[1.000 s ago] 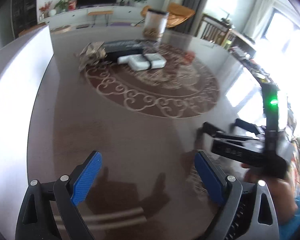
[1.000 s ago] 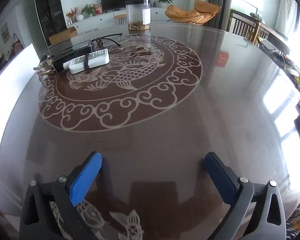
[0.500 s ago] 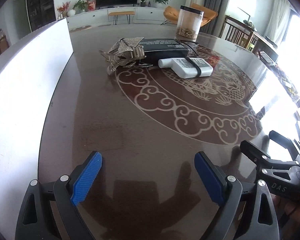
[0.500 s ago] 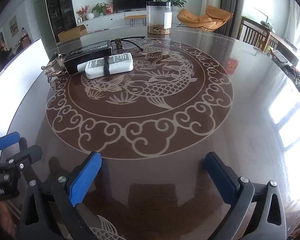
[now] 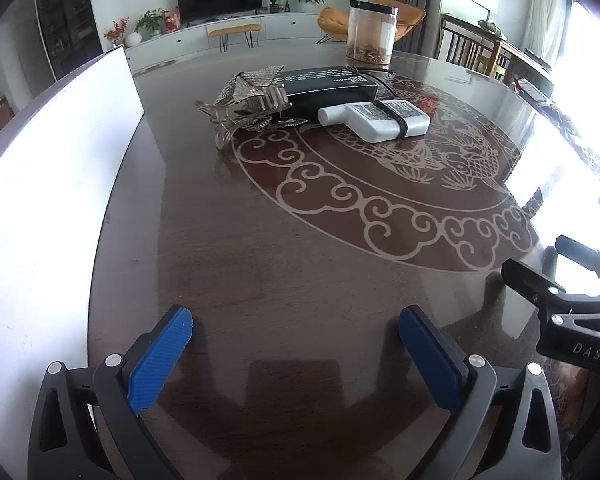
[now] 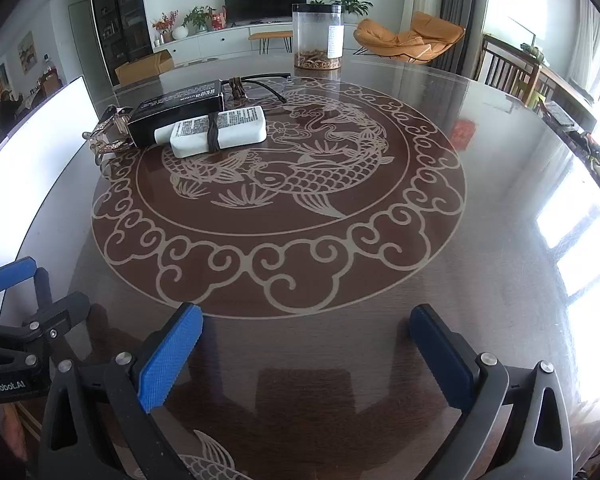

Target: Organize objects

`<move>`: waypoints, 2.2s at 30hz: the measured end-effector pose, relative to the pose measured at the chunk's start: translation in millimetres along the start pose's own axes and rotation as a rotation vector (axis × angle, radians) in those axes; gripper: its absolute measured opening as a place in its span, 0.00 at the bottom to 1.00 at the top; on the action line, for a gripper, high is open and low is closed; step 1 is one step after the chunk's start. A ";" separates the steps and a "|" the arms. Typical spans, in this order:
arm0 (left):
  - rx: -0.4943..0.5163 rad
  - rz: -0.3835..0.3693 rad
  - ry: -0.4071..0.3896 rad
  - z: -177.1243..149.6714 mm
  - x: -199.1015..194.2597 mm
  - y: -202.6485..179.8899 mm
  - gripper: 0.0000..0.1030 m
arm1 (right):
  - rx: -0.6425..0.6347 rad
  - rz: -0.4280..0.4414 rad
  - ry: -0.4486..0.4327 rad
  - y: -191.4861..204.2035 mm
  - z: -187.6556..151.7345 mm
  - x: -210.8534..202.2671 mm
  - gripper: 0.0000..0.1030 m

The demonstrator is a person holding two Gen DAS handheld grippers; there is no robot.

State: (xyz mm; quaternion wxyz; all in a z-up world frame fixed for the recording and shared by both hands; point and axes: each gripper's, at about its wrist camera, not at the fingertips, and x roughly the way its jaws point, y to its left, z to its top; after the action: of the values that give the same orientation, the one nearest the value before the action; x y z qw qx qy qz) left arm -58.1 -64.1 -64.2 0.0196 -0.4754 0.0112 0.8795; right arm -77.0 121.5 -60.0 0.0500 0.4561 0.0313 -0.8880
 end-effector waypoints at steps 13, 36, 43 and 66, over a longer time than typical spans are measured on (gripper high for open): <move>-0.025 0.017 -0.021 -5.1 -6.6 2.9 1.00 | -0.002 -0.003 0.000 0.7 0.0 0.7 1.00; -0.029 0.023 -0.024 -6.0 -7.8 1.7 1.00 | -0.007 0.005 0.000 1.2 2.0 1.1 1.00; -0.030 0.023 -0.024 -5.8 -7.5 2.1 1.00 | -0.105 0.091 0.028 32.3 60.8 35.8 1.00; -0.032 0.024 -0.024 -1.9 -4.8 0.5 1.00 | 0.142 -0.102 0.001 -91.6 31.0 2.4 1.00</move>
State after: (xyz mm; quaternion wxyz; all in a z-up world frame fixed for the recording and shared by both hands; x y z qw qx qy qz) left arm -53.9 -64.7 -61.3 0.0017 -0.4651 0.0023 0.8853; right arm -114.2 209.2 -43.0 -0.0279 0.4567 -0.0086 -0.8891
